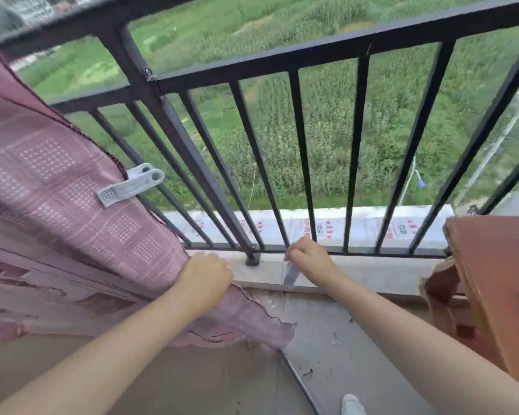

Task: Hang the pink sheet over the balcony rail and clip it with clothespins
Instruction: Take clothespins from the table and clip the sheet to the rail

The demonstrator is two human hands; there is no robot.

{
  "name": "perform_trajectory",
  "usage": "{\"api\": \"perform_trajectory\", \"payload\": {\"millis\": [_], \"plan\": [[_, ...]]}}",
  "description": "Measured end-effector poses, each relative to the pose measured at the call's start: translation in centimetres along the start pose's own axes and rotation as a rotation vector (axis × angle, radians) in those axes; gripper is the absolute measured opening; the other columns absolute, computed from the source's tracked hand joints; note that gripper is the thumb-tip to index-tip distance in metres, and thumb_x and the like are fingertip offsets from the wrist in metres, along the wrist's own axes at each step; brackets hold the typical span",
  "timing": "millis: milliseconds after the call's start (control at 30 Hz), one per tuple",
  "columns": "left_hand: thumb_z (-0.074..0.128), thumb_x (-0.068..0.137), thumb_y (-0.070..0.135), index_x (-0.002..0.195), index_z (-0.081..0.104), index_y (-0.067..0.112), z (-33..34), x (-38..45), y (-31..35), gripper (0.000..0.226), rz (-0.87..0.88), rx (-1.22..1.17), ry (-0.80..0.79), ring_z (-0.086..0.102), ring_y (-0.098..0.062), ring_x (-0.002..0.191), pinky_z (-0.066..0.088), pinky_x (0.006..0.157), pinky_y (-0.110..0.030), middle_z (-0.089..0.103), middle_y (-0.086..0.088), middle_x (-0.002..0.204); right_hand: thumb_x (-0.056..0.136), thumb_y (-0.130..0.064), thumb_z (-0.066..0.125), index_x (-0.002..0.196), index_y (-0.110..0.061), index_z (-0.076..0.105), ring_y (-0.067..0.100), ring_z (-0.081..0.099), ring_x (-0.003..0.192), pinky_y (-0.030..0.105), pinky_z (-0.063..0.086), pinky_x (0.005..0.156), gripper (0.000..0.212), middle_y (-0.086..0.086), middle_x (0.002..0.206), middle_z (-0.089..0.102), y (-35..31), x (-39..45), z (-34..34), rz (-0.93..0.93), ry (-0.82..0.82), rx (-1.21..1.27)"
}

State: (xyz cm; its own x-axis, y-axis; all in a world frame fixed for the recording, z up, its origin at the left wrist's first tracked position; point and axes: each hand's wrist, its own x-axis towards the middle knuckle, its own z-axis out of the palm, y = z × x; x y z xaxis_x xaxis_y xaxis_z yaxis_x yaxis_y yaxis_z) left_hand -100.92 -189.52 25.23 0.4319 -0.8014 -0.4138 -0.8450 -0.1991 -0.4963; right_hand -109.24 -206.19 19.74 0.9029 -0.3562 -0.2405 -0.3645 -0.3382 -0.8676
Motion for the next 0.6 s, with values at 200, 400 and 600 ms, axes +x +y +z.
{"api": "perform_trajectory", "payload": {"millis": [200, 400, 600], "plan": [[0.078, 0.021, 0.017, 0.04, 0.052, 0.019, 2.1, -2.2, -1.5, 0.032, -0.076, 0.024, 0.117, 0.05, -0.018, 0.041, 0.018, 0.055, -0.027, 0.049, 0.002, 0.042, 0.072, 0.004, 0.046, 0.047, -0.01, 0.044, 0.026, 0.052, 0.07, 0.032, 0.044, 0.064, 0.028, 0.01, 0.068, 0.048, -0.9, 3.4, 3.0, 0.042, -0.145, -0.062], [0.053, 0.048, 0.005, 0.042, 0.051, 0.018, 3.0, -5.5, -3.1, 0.015, -0.052, 0.061, 0.303, 0.049, -0.018, 0.043, 0.023, 0.062, -0.027, 0.048, 0.002, 0.043, 0.076, 0.003, 0.043, 0.094, -0.008, 0.066, 0.019, 0.05, 0.08, 0.023, 0.04, 0.07, 0.031, 0.006, 0.083, 0.055, -4.2, 5.5, 6.8, -0.156, -0.367, -0.268], [0.043, 0.063, 0.0, 0.049, 0.055, 0.02, 3.8, -6.5, -4.0, 0.027, 0.01, 0.141, 0.463, 0.051, -0.018, 0.049, 0.039, 0.073, -0.028, 0.05, 0.005, 0.047, 0.068, -0.038, 0.05, 0.102, -0.01, 0.062, 0.026, 0.055, 0.089, 0.029, 0.042, 0.074, 0.046, 0.013, 0.096, 0.063, -6.4, 5.6, 12.1, -0.373, -0.479, -0.444]]}}
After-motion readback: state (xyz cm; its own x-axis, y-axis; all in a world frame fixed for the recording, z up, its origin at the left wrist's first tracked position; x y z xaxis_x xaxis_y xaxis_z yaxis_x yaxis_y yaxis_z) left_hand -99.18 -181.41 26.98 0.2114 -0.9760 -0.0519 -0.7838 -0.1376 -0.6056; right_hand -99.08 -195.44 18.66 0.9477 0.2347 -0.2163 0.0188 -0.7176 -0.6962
